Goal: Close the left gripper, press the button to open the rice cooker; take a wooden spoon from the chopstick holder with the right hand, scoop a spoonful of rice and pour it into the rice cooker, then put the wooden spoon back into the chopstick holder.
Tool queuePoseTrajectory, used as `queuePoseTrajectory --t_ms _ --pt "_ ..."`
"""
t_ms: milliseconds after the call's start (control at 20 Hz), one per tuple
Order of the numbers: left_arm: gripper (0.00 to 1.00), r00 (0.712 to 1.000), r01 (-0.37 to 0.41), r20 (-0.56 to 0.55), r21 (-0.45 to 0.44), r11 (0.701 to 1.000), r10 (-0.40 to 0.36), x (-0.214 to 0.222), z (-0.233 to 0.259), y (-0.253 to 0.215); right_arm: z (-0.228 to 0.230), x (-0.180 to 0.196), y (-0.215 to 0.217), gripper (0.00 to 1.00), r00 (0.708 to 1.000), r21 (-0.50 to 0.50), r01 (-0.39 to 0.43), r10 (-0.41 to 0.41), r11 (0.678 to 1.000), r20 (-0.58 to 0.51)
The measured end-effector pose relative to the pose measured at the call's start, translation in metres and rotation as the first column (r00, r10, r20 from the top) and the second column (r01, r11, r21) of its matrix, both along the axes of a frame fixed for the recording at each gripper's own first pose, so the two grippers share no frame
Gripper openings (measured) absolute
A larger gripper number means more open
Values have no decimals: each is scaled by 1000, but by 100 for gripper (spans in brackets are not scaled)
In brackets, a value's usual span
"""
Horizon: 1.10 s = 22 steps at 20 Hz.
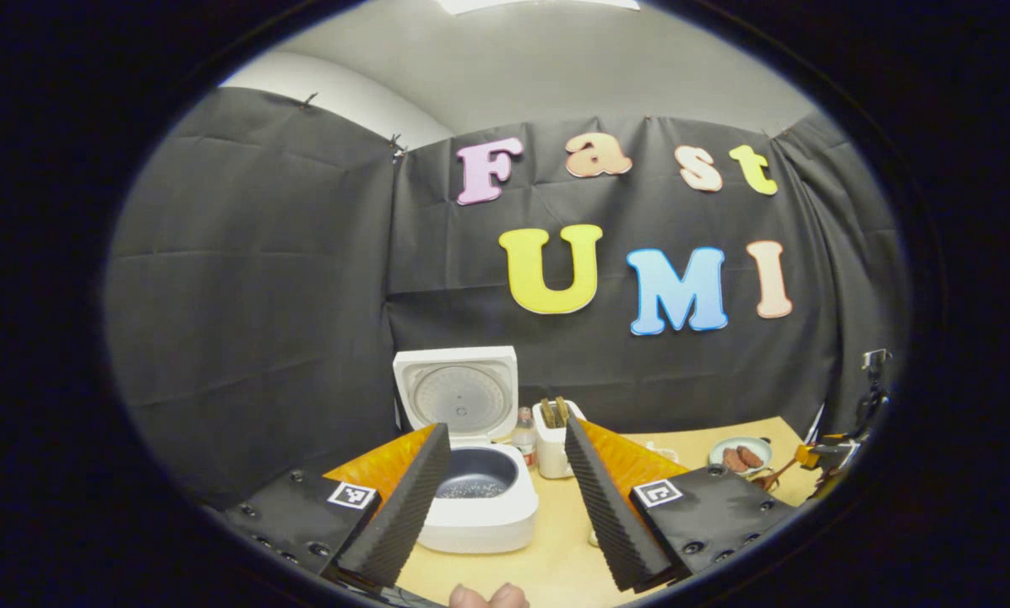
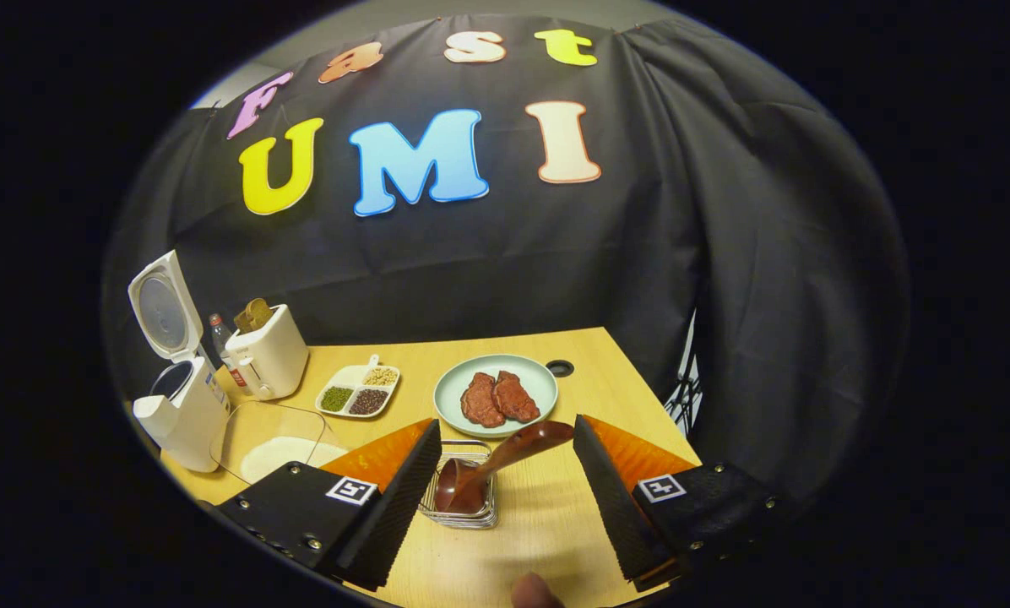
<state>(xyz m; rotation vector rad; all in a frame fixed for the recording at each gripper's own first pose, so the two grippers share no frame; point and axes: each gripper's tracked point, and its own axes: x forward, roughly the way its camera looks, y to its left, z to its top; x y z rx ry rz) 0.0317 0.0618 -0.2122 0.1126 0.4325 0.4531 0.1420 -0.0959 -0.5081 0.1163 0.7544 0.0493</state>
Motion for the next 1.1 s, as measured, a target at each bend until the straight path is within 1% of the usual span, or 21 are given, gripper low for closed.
queuePoseTrajectory --t_ms 150,250,300,350,400,450,500,550,600,650,700,750,800,850,1100 --pt "95 1000 6 -24 -12 1000 -6 -2 -7 -8 -28 2 6 99 998 71 32 -28 997 -52" --pt "95 999 11 -40 -5 1000 -12 -3 -11 -10 -41 2 12 96 996 117 55 -45 992 -82" --pt "94 999 13 -51 -4 1000 -13 -3 -13 -10 -48 3 18 96 994 146 51 -37 988 -100" --pt "95 998 15 -58 -4 1000 -15 -3 -15 -12 -53 4 23 89 993 169 55 -35 984 -116" --pt "95 998 17 -63 -2 1000 -17 -4 -15 -13 -57 7 27 85 991 189 61 -37 980 -128" --pt "94 998 18 -66 -1 1000 -18 -5 -16 -14 -60 10 28 80 990 196 71 -44 978 -136" --pt "94 997 21 -70 1 1000 -21 -6 -16 -14 -61 13 24 76 989 183 90 -66 979 -133" --pt "94 997 24 -71 5 1000 -24 -7 -16 -16 -63 16 24 51 988 187 101 -77 977 -131" --pt "94 997 26 -74 11 1000 -25 -8 -15 -16 -64 18 27 39 988 203 102 -74 974 -138" --pt "95 997 27 -77 13 1000 -26 -10 -15 -15 -63 16 31 31 987 219 100 -70 971 -143" --pt "97 997 25 -79 12 1000 -24 -11 -14 -15 -71 21 29 31 986 229 111 -79 967 -147" --pt "98 996 19 -82 11 1000 -18 -15 -15 -14 -59 18 31 18 985 252 116 -79 961 -153" --pt "100 997 11 -83 9 1000 -10 -17 -14 -12 -51 18 37 18 986 286 112 -70 952 -154" --pt "100 997 5 -80 4 1000 -5 -19 -13 -11 -49 19 39 17 986 298 114 -71 948 -150" --pt "100 998 3 -59 3 1000 -3 -29 -4 -9 -26 22 35 18 991 291 81 -46 953 -125"
